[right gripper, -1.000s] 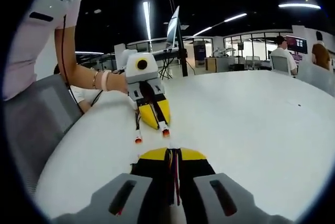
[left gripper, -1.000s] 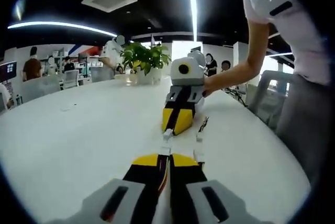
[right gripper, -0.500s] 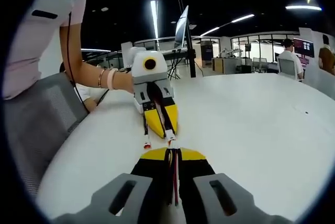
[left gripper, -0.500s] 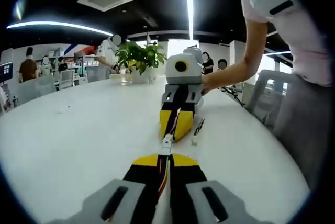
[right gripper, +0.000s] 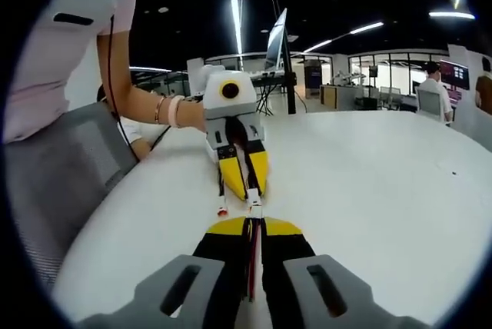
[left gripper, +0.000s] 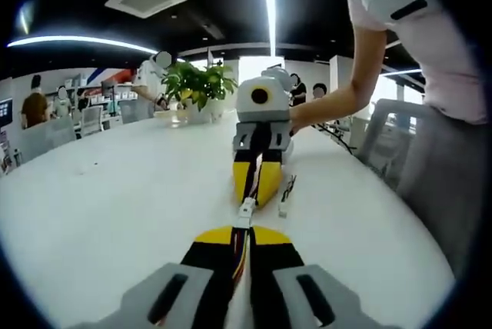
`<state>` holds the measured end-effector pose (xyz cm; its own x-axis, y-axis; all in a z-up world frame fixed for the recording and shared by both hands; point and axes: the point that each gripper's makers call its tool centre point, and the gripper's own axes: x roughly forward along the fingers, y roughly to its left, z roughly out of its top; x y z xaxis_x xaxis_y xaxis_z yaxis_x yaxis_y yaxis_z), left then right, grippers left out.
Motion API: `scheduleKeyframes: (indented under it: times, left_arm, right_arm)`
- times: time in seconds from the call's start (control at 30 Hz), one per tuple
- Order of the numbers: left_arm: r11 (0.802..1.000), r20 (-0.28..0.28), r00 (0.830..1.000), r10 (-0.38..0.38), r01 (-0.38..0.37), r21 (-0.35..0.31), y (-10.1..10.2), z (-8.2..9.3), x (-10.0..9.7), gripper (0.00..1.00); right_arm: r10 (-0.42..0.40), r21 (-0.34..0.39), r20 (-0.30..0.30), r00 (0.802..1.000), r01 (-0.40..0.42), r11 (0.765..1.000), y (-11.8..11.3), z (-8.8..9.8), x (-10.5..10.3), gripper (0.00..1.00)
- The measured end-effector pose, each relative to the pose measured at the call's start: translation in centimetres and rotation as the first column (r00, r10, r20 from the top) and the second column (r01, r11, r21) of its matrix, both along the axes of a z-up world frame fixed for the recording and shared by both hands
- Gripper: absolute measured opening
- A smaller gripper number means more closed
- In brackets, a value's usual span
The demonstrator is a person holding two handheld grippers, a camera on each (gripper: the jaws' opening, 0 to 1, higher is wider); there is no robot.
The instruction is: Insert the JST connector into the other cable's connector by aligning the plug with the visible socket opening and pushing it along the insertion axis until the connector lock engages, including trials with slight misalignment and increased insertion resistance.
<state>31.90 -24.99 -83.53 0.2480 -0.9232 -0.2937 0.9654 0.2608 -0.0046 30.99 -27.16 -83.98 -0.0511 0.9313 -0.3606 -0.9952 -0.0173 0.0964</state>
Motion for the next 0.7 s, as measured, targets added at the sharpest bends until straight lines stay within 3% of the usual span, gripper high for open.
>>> scheduleKeyframes:
  times: [0.4,0.7]
  left_arm:
    - [0.996,0.033,0.996,-0.079,0.078,0.030,-0.3,1.6,-1.0,0.00]
    - [0.993,0.034,0.994,-0.107,0.105,0.061,-0.4,1.7,-0.9,0.00]
  right_arm:
    - [0.062,-0.003,0.008,0.998,-0.062,0.998,-0.3,1.2,-0.9,0.03]
    - [0.080,0.004,0.006,0.997,-0.080,0.997,-0.4,1.9,-0.9,0.03]
